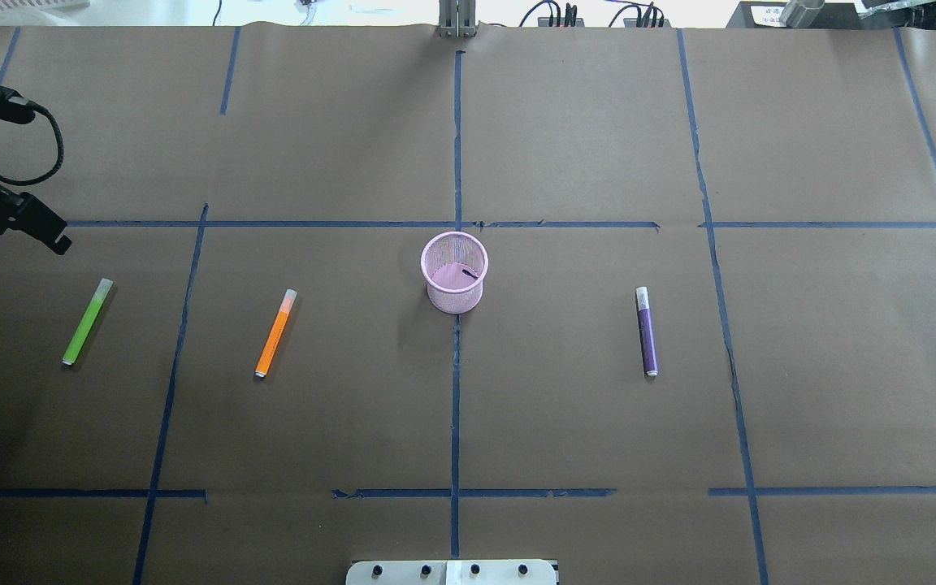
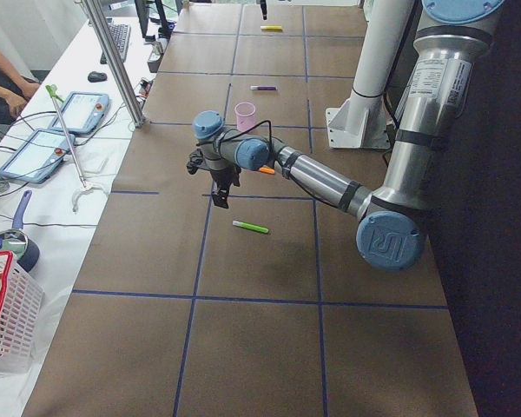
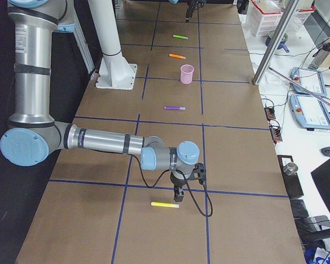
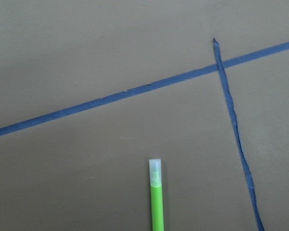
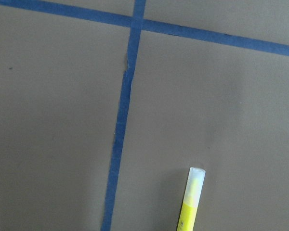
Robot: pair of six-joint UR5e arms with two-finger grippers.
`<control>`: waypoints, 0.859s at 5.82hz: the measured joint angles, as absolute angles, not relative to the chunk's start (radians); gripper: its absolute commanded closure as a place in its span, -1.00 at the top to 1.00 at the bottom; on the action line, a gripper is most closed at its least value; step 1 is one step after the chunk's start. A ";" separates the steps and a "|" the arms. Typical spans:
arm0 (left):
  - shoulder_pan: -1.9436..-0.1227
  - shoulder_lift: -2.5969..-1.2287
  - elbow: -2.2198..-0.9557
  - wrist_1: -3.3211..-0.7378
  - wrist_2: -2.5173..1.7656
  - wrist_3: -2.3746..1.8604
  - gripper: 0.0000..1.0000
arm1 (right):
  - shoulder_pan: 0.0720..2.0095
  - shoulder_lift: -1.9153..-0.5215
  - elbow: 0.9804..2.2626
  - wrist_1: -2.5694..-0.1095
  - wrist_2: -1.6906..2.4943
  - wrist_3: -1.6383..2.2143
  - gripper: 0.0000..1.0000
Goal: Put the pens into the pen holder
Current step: 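Lower the left gripper onto the green marker and close on it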
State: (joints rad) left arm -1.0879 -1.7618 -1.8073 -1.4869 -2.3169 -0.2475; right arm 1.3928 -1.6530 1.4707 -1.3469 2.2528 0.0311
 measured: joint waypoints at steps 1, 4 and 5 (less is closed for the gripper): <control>-1.068 -1.768 -1.792 -1.493 -2.294 -0.247 1.00 | 1.377 -1.648 1.436 -1.300 2.251 0.070 1.00; -1.043 -1.768 -1.693 -1.615 -2.272 -0.253 1.00 | 1.347 -1.647 1.281 -1.126 2.248 0.092 1.00; -1.038 -1.768 -1.683 -1.626 -2.271 -0.256 1.00 | 1.346 -1.650 1.252 -1.101 2.249 0.093 1.00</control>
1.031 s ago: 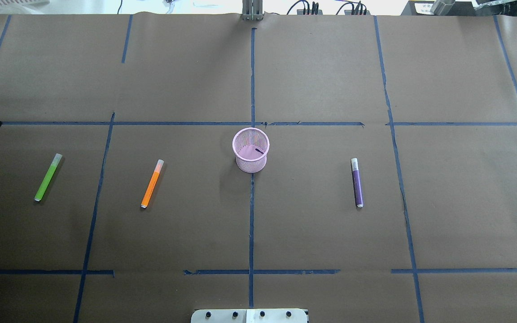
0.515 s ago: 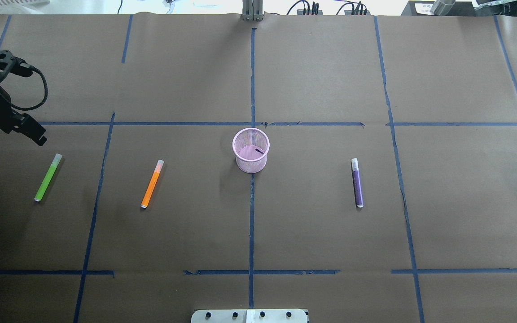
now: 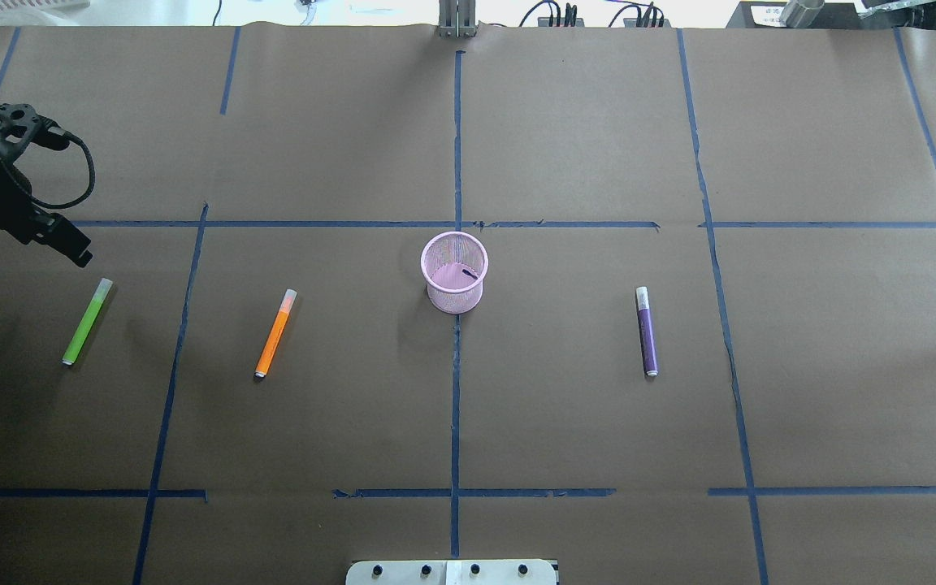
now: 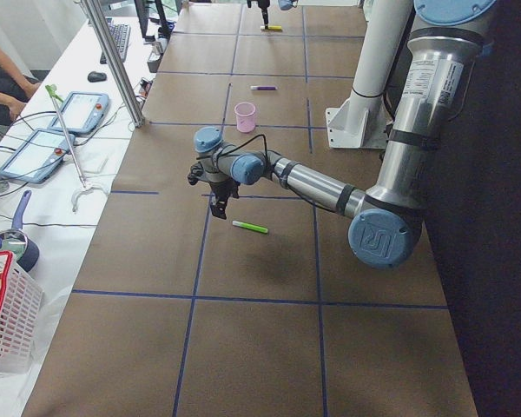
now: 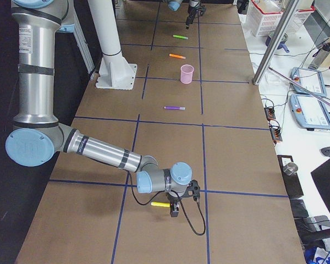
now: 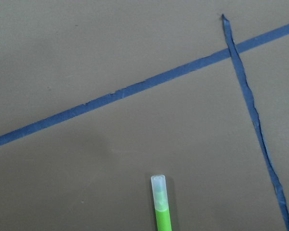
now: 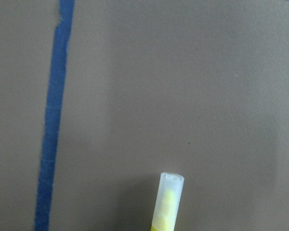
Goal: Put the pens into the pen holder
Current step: 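Lower the left gripper onto the green marker and close on it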
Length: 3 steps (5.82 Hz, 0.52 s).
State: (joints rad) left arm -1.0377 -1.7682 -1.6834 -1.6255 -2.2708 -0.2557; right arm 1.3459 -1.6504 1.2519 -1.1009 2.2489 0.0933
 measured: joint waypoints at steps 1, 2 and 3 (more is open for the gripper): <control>-1.030 -1.768 -1.678 -1.628 -2.270 -0.258 1.00 | 1.345 -1.653 1.244 -1.093 2.250 0.094 1.00; -1.026 -1.767 -1.676 -1.629 -2.270 -0.259 1.00 | 1.346 -1.656 1.246 -1.090 2.252 0.095 1.00; -1.015 -1.764 -1.671 -1.630 -2.264 -0.260 1.00 | 1.346 -1.657 1.248 -1.089 2.253 0.095 1.00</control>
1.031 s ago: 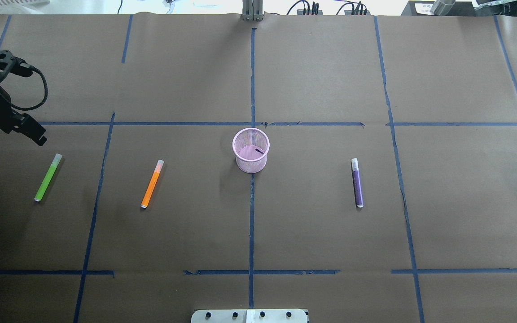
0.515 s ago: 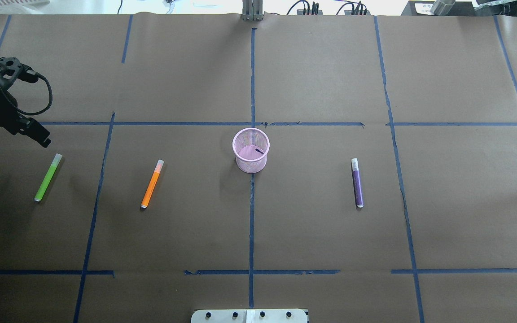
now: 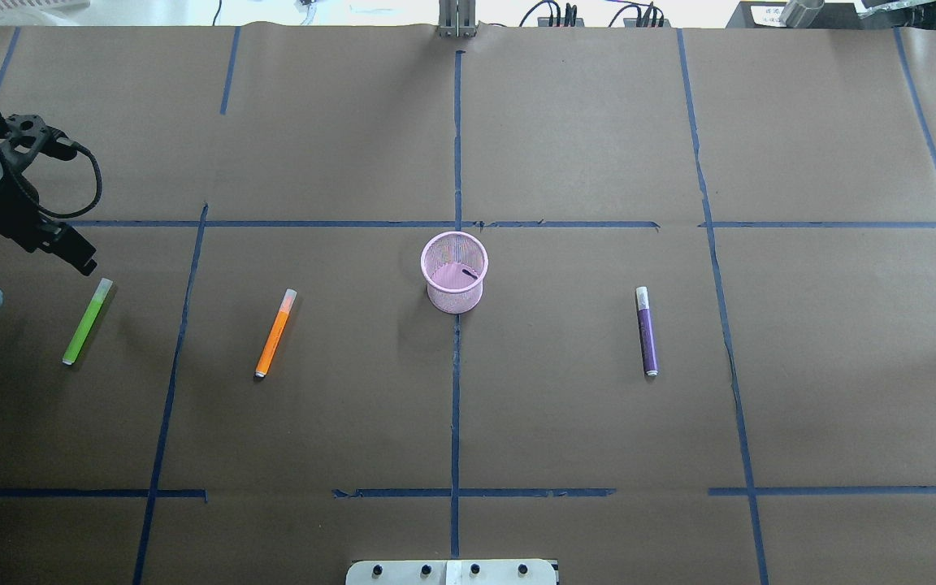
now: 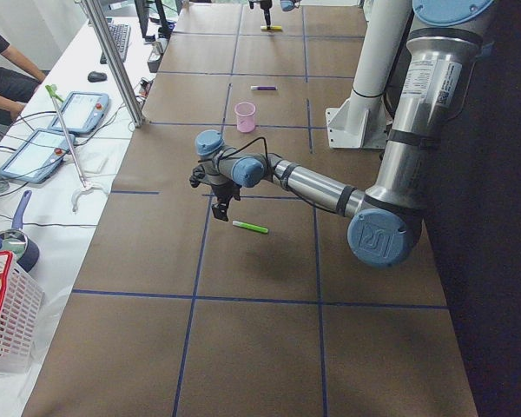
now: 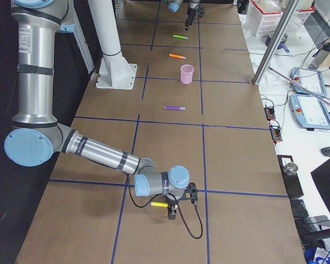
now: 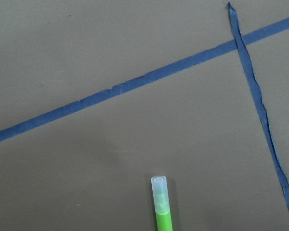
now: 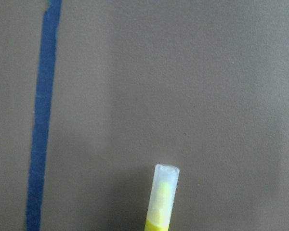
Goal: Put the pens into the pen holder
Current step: 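Lower the left gripper onto the green marker and close on it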
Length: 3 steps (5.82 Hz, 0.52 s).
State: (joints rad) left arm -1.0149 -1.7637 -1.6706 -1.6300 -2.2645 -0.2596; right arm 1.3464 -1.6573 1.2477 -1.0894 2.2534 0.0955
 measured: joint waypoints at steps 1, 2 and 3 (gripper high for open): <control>-0.995 -1.763 -1.655 -1.634 -2.253 -0.261 1.00 | 1.346 -1.658 1.248 -1.089 2.254 0.097 1.00; -0.981 -1.765 -1.624 -1.660 -2.243 -0.263 1.00 | 1.346 -1.657 1.249 -1.089 2.255 0.099 1.00; -0.973 -1.765 -1.581 -1.718 -2.237 -0.269 1.00 | 1.345 -1.656 1.249 -1.089 2.255 0.100 1.00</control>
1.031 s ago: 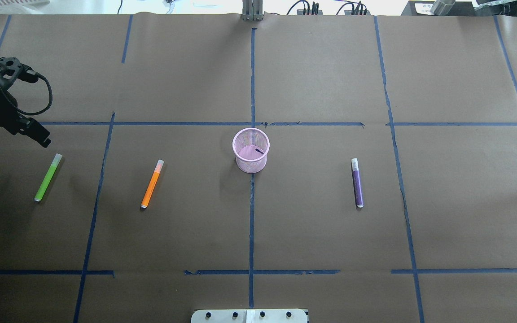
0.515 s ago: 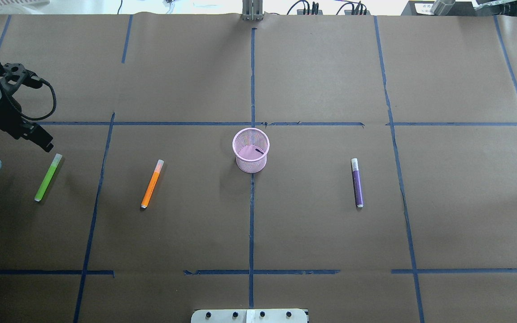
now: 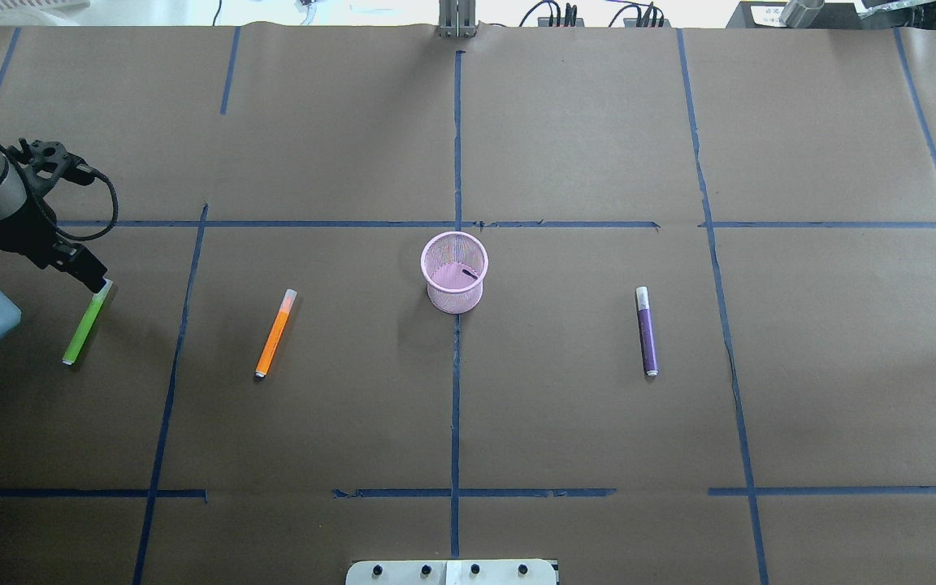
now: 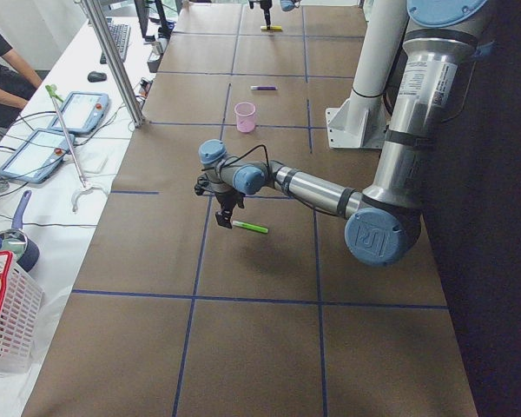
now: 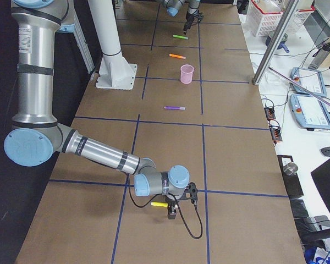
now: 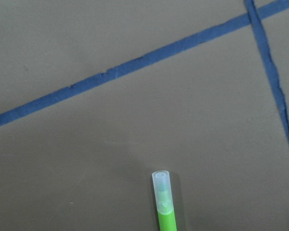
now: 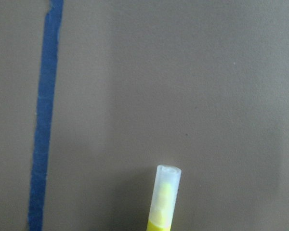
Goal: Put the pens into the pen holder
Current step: 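Lower the left gripper onto the green marker and close on it, then lift the green marker upright with the left gripper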
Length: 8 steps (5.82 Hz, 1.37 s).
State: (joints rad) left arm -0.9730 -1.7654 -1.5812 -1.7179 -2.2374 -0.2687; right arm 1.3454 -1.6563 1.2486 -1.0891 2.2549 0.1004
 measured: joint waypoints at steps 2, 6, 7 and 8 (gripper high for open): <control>-0.947 -1.762 -1.537 -1.797 -2.233 -0.320 1.00 | 1.345 -1.652 1.251 -1.089 2.255 0.110 1.00; -0.901 -1.751 -1.528 -1.883 -2.211 -0.429 1.00 | 1.345 -1.646 1.252 -1.090 2.255 0.115 1.00; -0.901 -1.748 -1.528 -1.883 -2.211 -0.430 0.96 | 1.345 -1.646 1.252 -1.090 2.256 0.116 1.00; -0.901 -1.748 -1.531 -1.883 -2.210 -0.431 0.75 | 1.345 -1.646 1.251 -1.090 2.256 0.116 1.00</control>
State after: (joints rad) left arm -0.9007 -1.7477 -1.5314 -1.8833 -2.2105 -0.4314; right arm 1.3453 -1.6460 1.2512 -1.0898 2.2564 0.1161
